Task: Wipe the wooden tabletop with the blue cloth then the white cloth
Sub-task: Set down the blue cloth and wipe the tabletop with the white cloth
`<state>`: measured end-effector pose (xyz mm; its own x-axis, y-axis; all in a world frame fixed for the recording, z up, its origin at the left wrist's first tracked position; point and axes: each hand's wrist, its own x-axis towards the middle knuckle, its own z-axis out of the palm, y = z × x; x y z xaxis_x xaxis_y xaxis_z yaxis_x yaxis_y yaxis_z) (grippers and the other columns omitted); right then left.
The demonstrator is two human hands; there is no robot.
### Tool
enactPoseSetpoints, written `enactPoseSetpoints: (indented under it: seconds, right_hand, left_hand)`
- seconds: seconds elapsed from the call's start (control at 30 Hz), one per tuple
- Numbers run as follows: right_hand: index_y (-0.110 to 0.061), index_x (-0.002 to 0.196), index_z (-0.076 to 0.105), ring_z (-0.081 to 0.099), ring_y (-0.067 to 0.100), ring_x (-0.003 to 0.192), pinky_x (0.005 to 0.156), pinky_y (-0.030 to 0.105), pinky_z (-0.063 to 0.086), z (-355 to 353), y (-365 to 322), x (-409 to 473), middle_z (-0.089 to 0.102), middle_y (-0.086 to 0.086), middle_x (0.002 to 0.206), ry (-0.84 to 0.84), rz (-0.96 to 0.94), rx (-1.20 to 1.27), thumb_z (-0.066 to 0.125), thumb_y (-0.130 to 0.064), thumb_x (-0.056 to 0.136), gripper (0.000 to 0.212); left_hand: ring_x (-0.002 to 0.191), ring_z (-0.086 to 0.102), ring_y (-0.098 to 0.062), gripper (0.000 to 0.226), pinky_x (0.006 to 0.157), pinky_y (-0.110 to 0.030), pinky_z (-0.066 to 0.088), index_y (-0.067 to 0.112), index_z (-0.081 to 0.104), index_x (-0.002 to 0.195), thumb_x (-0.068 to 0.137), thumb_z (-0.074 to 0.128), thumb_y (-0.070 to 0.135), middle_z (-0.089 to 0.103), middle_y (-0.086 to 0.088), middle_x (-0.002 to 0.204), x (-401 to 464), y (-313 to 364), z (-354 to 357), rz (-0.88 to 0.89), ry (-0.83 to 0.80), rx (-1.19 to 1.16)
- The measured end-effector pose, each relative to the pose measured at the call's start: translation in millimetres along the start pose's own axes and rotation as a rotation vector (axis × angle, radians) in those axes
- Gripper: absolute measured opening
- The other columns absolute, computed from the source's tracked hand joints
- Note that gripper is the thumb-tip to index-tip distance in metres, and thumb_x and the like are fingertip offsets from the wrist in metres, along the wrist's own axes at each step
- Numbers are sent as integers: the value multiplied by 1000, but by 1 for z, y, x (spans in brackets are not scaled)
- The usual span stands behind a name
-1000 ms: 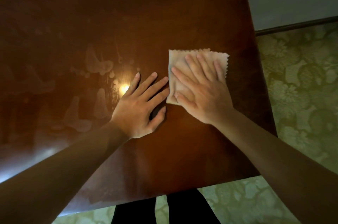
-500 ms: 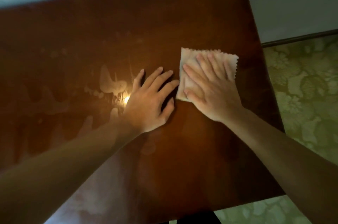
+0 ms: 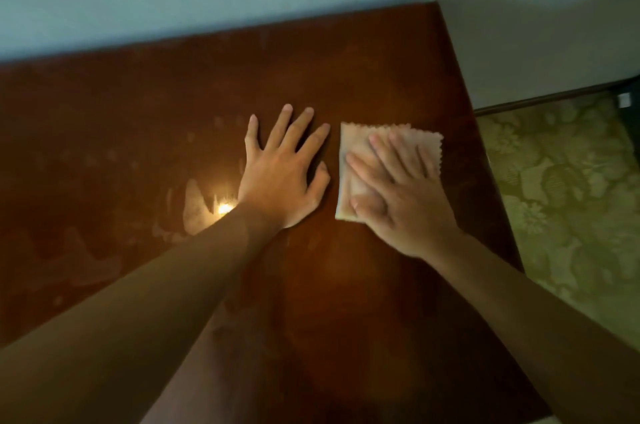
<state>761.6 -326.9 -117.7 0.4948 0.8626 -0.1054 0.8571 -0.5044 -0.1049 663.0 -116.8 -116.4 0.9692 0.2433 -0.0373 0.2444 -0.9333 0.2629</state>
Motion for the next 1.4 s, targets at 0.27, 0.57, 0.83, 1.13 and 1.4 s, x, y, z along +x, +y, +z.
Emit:
enactPoseSetpoints:
  seconds: [0.27,0.57,0.83,1.13,1.4]
  right_hand:
    - [-29,160,29,7,31,159,124,63,14,2,0,9,15,8,171,40,30,18,19,-59,106,63]
    - [-33,161,18,5,29,159,127,53,4,-20,27,91,11,5,172,-46,115,3,17,-59,100,66]
    - [-36,160,13,-2,27,160,128,54,-1,-6,14,42,2,3,172,-87,15,-17,23,-59,103,62]
    - [-32,163,20,2,28,160,127,51,2,-28,42,114,10,5,172,-76,14,-81,19,-59,102,66]
    - [-27,160,29,11,33,158,125,60,12,-15,25,70,19,9,170,-1,-62,-9,20,-57,106,63]
  left_hand:
    - [155,15,-27,59,121,-63,1,27,41,152,98,36,49,32,-3,163,0,0,4,0,60,-30]
    - [154,19,-29,58,120,-67,6,26,43,150,98,39,50,36,-4,161,0,-1,11,16,90,-9]
    - [153,22,-31,56,119,-67,7,24,47,147,97,40,49,38,-6,160,1,-2,12,32,121,-42]
    - [153,22,-29,57,120,-66,8,26,46,149,97,40,50,39,-4,160,1,-1,11,13,107,-7]
    - [154,19,-28,59,121,-64,5,28,44,150,97,37,52,36,-3,161,0,2,0,-7,45,-4]
